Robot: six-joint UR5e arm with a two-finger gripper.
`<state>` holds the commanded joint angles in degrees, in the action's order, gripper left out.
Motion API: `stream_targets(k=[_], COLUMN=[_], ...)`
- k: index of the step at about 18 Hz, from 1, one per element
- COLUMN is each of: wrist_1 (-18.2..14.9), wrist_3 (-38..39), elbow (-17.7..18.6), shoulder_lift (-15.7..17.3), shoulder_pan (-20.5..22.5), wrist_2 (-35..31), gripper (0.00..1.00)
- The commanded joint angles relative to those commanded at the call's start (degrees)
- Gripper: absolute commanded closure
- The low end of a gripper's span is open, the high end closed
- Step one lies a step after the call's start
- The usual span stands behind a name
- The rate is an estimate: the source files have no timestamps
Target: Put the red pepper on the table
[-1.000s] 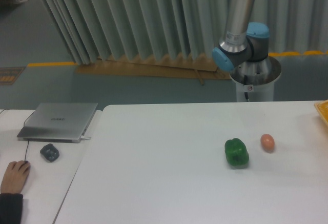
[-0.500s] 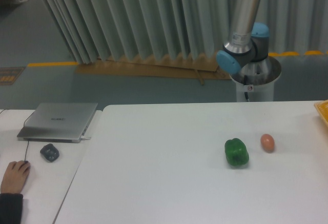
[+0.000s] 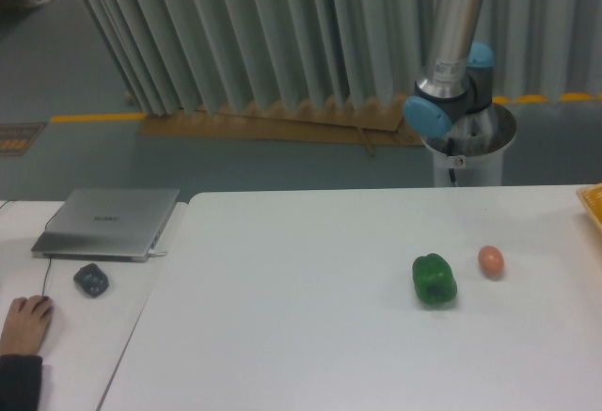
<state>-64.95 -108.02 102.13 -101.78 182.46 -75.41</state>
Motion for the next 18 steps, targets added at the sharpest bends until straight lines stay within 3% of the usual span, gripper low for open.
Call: stream_targets(k=[7, 18], wrist_1=[1.6, 1.9], wrist_3=[-0.1, 0.2], elbow=[2.3, 2.3], shoulder_lift=[-0.2, -1.1], shoulder_pan=[0.2, 0.2], wrist_2=[-0.2, -0.5], gripper=[0.00, 0.00])
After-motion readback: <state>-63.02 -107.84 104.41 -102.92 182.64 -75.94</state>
